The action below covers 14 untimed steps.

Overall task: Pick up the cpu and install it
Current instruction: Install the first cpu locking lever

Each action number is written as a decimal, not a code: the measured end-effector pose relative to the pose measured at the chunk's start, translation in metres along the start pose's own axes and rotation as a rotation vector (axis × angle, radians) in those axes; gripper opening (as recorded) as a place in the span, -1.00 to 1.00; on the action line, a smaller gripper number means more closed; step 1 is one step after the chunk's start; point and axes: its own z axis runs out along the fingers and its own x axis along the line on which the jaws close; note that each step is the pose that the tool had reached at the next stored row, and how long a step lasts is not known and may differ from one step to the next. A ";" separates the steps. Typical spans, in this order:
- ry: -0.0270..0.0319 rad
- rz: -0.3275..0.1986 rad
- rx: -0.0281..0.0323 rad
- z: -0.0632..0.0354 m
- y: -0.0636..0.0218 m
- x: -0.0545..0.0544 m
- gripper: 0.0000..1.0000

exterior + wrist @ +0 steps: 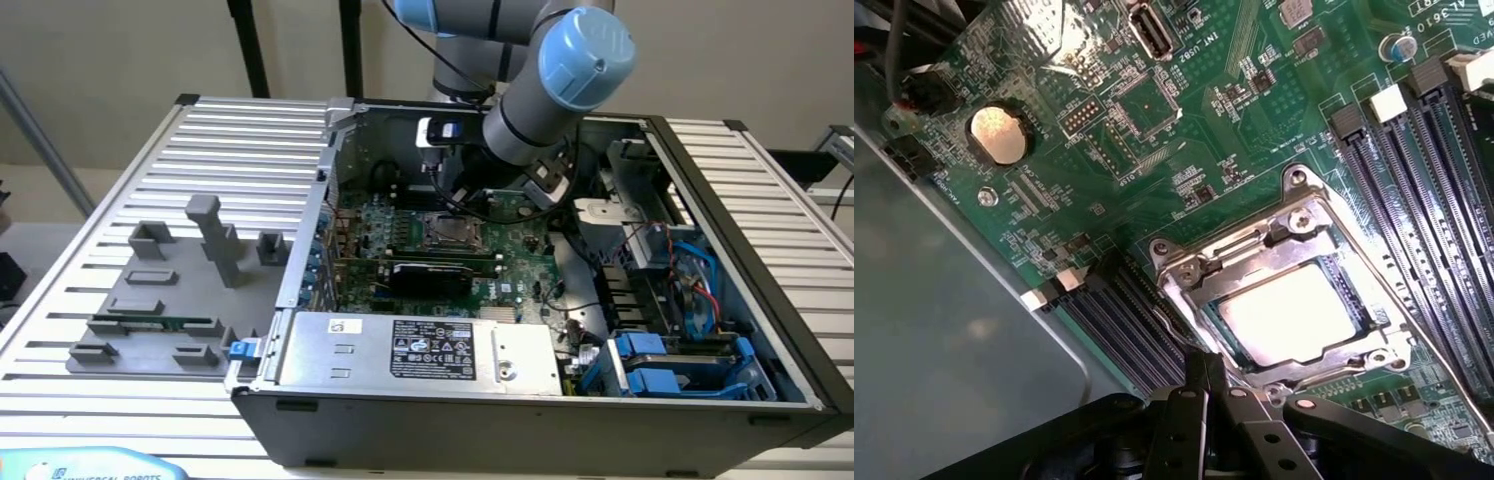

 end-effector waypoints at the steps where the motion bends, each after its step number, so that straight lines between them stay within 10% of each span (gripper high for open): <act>1: 0.0001 0.000 0.0001 0.0002 0.0000 0.000 -0.79; 14: -0.0006 0.000 0.0011 0.0020 -0.0018 0.003 -0.79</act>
